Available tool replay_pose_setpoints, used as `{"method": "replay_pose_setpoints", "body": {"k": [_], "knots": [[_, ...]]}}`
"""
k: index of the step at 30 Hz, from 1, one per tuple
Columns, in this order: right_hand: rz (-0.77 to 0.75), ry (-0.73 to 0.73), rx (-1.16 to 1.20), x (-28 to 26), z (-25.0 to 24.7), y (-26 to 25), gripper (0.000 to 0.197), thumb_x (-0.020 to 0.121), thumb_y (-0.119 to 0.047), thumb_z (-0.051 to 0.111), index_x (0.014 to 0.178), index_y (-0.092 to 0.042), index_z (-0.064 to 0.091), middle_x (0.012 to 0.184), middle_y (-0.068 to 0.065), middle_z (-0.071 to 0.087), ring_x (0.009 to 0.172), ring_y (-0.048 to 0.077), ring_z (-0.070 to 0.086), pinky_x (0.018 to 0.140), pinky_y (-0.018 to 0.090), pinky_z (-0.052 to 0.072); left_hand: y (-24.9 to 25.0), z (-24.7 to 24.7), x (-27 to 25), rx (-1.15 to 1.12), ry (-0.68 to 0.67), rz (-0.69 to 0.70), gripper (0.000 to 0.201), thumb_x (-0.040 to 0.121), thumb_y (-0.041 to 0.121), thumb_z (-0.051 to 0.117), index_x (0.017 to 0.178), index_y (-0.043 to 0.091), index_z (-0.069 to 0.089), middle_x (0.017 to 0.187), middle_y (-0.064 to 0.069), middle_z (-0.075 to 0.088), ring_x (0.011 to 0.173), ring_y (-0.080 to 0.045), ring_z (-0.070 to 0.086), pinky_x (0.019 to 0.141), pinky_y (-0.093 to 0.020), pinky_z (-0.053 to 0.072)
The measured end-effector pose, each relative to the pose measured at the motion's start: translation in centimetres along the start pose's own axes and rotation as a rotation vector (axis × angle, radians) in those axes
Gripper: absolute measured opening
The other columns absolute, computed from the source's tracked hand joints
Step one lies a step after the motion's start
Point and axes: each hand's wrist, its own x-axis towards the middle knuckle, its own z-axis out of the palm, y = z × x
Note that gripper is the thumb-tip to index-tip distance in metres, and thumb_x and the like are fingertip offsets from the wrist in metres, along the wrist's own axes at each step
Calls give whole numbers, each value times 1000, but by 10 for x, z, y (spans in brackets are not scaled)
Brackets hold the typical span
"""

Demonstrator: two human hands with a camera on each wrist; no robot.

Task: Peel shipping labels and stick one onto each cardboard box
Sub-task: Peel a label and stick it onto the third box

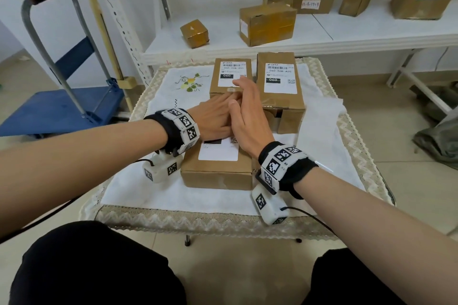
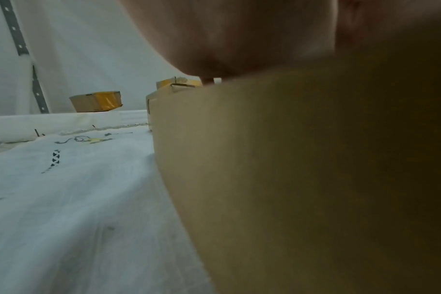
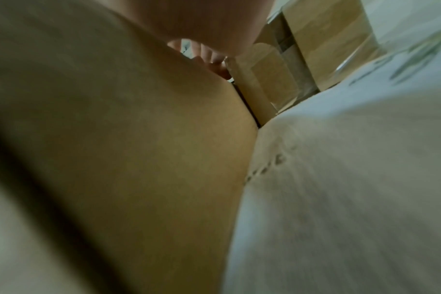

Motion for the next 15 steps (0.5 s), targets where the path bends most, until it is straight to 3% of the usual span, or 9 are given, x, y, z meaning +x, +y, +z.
{"method": "replay_pose_setpoints", "body": {"k": [4,8,12,15], "knots": [[-5,16,7,0,1,0,38,100,-15,38,137,-9,39,147,9,37,138,16,35,116,26,27,-1,1,3,-45,38,3,47,91,33,42,122,0,49,125,-18,46,111,-30,47,98,-47,44],[-11,18,-5,1,1,0,37,99,-16,39,135,-8,40,142,9,41,133,18,40,114,35,33,-4,-4,6,-32,90,10,51,89,31,40,121,-6,51,121,-22,50,104,-29,47,95,-36,39],[-23,28,-5,1,2,-1,34,97,-15,39,130,-7,43,133,9,44,122,17,44,107,37,39,-7,-7,9,58,89,2,44,89,31,38,118,0,50,117,-21,52,98,-33,50,83,-46,48],[-24,29,-2,1,1,-1,35,96,-14,40,131,-8,43,134,9,43,122,14,43,107,33,38,-8,-8,7,83,68,-18,41,89,32,37,118,4,47,117,-19,52,96,-33,51,79,-46,49]]}}
